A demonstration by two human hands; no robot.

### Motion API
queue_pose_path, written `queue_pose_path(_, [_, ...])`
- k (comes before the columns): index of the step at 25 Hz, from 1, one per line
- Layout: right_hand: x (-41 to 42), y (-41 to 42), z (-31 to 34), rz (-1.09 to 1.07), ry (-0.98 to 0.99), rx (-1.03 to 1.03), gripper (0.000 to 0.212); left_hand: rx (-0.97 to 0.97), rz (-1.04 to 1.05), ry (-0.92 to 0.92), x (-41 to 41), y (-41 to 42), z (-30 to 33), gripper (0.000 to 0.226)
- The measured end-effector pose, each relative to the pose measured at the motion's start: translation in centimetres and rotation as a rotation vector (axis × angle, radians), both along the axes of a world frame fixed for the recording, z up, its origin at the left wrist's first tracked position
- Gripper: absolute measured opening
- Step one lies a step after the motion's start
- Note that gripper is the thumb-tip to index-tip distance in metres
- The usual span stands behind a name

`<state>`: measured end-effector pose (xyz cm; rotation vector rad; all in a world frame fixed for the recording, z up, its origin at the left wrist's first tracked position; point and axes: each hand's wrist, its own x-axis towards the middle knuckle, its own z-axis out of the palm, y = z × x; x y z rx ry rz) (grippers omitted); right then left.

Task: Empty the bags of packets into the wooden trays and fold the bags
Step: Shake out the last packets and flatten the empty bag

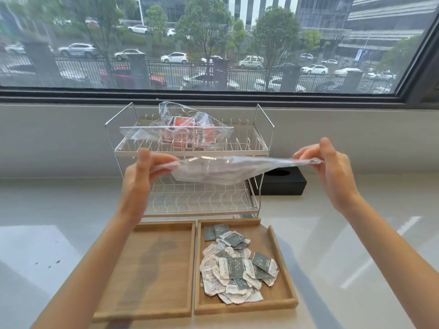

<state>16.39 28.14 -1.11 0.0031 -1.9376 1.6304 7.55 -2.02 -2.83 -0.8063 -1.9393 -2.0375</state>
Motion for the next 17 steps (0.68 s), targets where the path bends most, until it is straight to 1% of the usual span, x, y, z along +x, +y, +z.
queue_pose_path(1, [0.3,-0.1,-1.5,0.005,-0.024,-0.015,0.055,-0.027,0.022,-0.046,0.2,-0.2,-1.3,0.053])
queue_pose_path(3, [1.1,-0.5,-4.8,-0.003,-0.076,-0.018,0.056,-0.098,0.08,-0.106,0.6,-0.6,-4.2,0.041])
queue_pose_path(5, [2.1,-1.1,-8.0,-0.038,-0.18,0.014,0.05,-0.146,0.108,-0.193,1.2,-1.1,-7.2,0.031])
queue_pose_path(8, [3.3,-1.7,-12.5,-0.048,-0.386,0.036,0.042,-0.248,0.122,-0.337,2.6,-1.9,-11.3,0.033])
queue_pose_path(12, [5.1,-2.7,-16.9,-0.013,-0.635,0.075,0.03,-0.434,0.071,-0.533,4.6,-2.4,-15.2,0.031])
queue_pose_path(17, [6.4,-3.9,-19.3,0.077,-0.784,0.129,0.018,-0.551,0.036,-0.683,5.7,-3.0,-17.4,0.028])
